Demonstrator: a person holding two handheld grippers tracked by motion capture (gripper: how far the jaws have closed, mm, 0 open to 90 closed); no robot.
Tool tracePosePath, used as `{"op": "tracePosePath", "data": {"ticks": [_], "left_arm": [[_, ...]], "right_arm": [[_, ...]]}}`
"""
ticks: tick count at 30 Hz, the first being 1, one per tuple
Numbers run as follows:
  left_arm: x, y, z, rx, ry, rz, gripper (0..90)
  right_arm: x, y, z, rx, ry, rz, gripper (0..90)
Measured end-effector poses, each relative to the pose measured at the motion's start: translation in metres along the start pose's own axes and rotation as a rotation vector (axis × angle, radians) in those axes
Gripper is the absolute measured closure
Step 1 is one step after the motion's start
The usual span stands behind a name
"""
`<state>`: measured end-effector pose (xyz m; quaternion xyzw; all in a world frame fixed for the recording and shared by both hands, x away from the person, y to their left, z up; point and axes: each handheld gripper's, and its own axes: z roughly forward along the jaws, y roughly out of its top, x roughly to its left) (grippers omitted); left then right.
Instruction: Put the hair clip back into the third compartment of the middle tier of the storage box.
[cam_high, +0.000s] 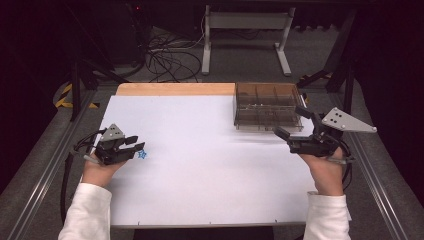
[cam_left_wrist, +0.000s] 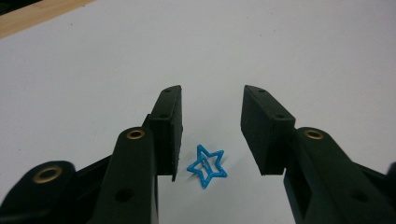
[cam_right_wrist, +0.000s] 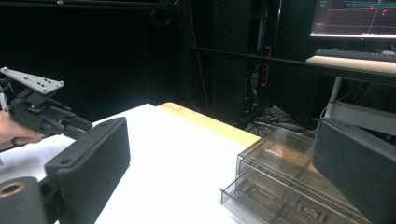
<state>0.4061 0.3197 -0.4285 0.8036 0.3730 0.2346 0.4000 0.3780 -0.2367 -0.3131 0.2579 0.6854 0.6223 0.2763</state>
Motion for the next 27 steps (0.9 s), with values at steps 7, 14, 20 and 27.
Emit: {"op": "tracePosePath", "data": {"ticks": [7,14,20,27], "left_arm": [[0.005,-0.003,0.008,0.043,-0.012,-0.008,61.7],[0.014,-0.007,0.017,0.074,-0.034,-0.017,62.7],[0.016,-0.009,0.022,0.086,-0.053,-0.016,63.7],[0.018,-0.012,0.029,0.111,-0.071,-0.027,67.6]], "right_arm": [[0.0,0.0,0.001,0.002,0.004,0.0,5.2],[0.0,-0.001,0.002,0.012,0.005,-0.004,5.2],[0.0,-0.001,0.002,0.012,0.009,-0.006,5.2],[0.0,-0.001,0.002,0.013,0.012,-0.003,5.2]]}}
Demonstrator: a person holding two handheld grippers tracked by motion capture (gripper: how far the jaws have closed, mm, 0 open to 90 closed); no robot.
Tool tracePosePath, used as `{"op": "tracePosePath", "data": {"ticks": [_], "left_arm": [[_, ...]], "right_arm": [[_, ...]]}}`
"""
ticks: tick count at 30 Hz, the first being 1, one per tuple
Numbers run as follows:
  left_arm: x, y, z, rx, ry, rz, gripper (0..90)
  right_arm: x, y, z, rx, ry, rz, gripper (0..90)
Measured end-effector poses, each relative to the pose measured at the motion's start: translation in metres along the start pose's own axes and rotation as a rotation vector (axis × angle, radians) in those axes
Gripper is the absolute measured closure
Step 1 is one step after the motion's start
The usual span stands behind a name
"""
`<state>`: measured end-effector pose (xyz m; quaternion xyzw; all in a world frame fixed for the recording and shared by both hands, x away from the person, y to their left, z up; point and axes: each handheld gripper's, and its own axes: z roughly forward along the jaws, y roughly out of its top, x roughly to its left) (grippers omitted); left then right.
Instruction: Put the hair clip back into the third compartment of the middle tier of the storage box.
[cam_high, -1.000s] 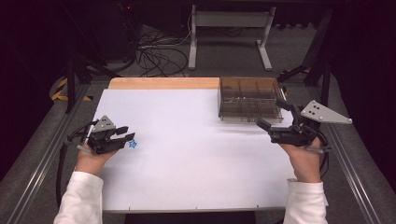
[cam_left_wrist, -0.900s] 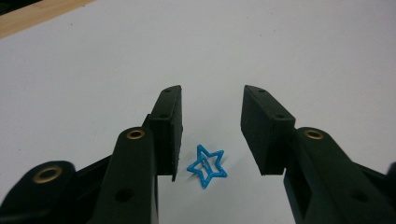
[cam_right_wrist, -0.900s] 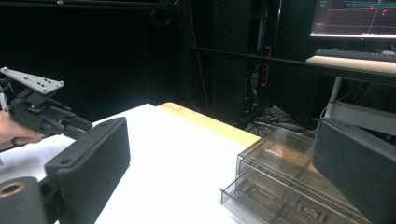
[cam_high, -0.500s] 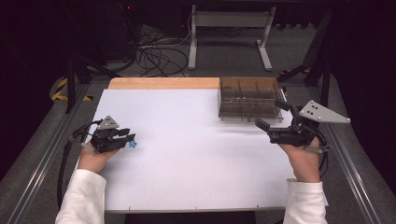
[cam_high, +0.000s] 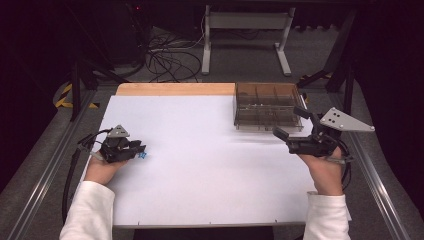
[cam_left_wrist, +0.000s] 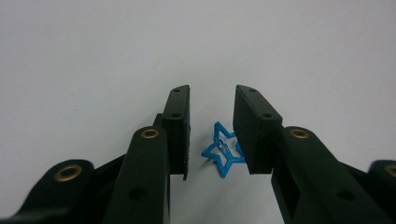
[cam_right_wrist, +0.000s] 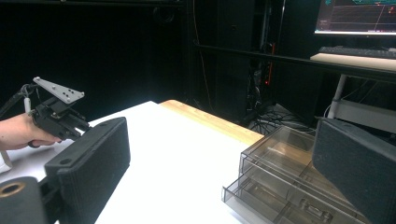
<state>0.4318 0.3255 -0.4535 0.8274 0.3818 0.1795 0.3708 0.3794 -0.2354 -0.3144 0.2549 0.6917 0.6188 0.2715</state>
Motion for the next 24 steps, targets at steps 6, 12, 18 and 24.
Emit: {"op": "tracePosePath", "data": {"ticks": [6,12,18,24], "left_arm": [[0.0013,-0.0009,0.0055,0.015,-0.019,0.004,68.9],[0.0027,-0.0026,0.0068,0.033,-0.04,-0.008,71.9],[0.0043,-0.0046,0.0084,0.054,-0.059,-0.02,75.0],[0.0036,-0.0049,0.0102,0.059,-0.07,-0.015,78.7]], "right_arm": [[-0.0003,-0.0003,0.0004,0.002,0.002,-0.002,5.2],[-0.0004,-0.0007,0.0009,0.001,0.006,0.007,5.2],[-0.0011,-0.0009,0.0005,-0.002,0.013,0.009,5.2],[-0.0018,-0.0009,-0.0003,-0.009,0.012,0.016,5.2]]}}
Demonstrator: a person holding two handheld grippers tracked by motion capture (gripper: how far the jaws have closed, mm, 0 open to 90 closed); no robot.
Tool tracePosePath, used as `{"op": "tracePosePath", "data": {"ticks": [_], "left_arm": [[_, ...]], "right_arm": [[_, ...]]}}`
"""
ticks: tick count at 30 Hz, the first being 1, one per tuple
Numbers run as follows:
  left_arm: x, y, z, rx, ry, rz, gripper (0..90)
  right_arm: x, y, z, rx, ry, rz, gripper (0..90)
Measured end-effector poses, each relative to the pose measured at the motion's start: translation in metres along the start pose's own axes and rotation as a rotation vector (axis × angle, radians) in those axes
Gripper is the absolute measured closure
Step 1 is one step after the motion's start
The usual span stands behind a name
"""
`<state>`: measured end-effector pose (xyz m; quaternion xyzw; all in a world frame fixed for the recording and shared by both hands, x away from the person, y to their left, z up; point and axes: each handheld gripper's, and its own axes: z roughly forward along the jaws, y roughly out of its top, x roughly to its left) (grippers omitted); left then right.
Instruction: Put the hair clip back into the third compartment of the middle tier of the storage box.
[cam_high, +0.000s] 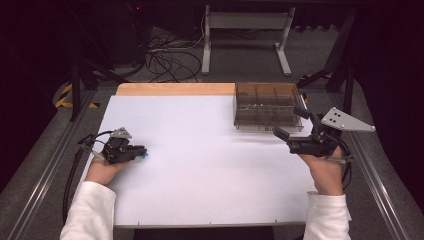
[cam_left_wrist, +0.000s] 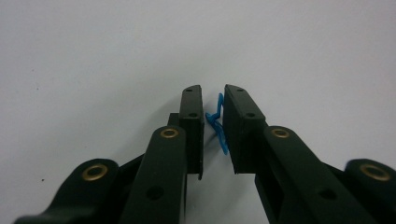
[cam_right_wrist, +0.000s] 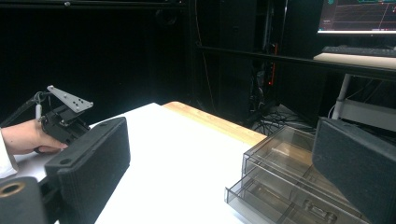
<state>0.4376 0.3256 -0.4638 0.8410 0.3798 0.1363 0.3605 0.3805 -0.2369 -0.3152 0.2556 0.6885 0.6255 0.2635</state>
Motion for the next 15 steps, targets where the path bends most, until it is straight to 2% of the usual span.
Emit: {"op": "tracePosePath", "data": {"ticks": [2,10,13,15], "left_arm": [[-0.0013,0.0003,0.0007,0.001,-0.01,0.003,80.3],[-0.0042,0.0005,-0.0007,-0.008,-0.006,0.015,84.1],[-0.0057,0.0012,-0.0026,-0.022,-0.013,0.014,84.5],[-0.0069,0.0022,-0.0054,-0.04,-0.003,0.017,84.5]], "right_arm": [[-0.0001,0.0,0.0,-0.002,0.001,0.0,5.2],[-0.0001,0.0,-0.0002,-0.001,0.0,0.001,5.2],[0.0,0.0003,-0.0009,-0.003,0.0,0.003,5.2],[-0.0001,0.0004,-0.0009,-0.005,0.0,0.002,5.2]]}}
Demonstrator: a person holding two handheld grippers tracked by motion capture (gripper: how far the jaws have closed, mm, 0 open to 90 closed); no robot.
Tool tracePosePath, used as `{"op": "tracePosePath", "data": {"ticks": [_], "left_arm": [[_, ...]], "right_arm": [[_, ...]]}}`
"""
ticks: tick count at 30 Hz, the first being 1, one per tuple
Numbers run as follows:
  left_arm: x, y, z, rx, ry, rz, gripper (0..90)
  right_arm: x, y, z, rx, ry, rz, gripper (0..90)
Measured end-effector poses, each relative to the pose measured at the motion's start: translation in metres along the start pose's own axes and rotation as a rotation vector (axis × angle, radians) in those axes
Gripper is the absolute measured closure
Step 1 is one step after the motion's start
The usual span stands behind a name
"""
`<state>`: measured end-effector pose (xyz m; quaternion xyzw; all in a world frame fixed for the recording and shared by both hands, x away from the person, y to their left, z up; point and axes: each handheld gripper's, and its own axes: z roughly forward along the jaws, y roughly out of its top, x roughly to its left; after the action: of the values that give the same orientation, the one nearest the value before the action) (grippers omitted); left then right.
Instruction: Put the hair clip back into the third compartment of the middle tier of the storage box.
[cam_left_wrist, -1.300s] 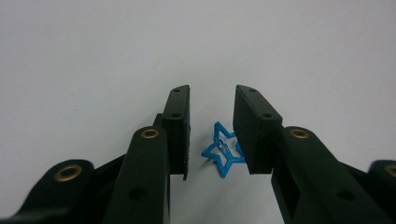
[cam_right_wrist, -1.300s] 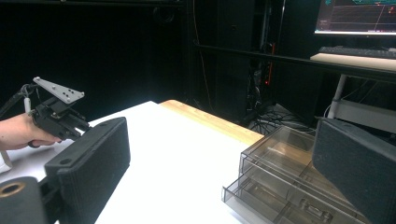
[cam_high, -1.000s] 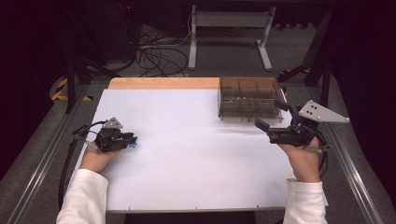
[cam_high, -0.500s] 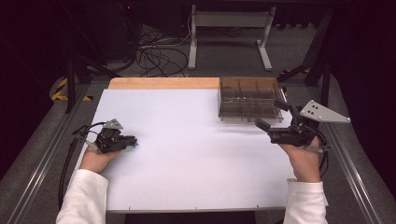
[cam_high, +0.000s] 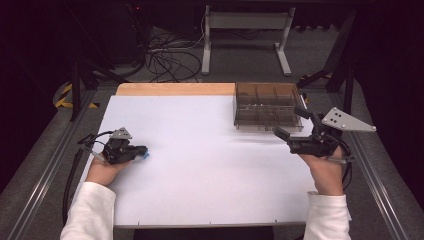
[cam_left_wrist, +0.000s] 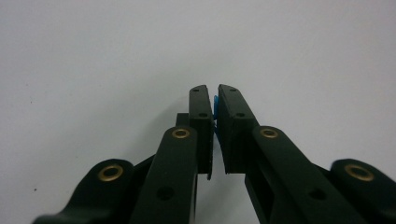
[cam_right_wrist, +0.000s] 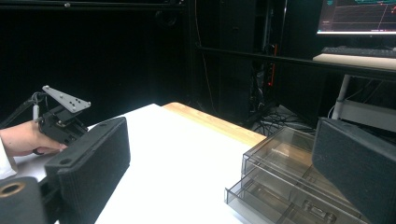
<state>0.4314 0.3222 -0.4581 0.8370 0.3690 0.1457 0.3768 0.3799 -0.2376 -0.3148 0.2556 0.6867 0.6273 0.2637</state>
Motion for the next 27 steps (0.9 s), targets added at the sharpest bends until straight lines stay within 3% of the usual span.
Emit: {"op": "tracePosePath", "data": {"ticks": [11,23,27], "left_arm": [[-0.011,0.005,-0.009,-0.042,0.032,0.032,84.7],[-0.035,0.015,-0.03,-0.138,0.065,0.069,85.0],[-0.04,0.018,-0.035,-0.169,0.072,0.077,89.2]], "right_arm": [[0.0,0.0,-0.001,-0.001,-0.002,0.001,5.2],[-0.001,0.001,-0.003,-0.007,-0.001,0.002,5.2],[-0.001,0.001,-0.003,-0.01,-0.002,0.003,5.2]]}}
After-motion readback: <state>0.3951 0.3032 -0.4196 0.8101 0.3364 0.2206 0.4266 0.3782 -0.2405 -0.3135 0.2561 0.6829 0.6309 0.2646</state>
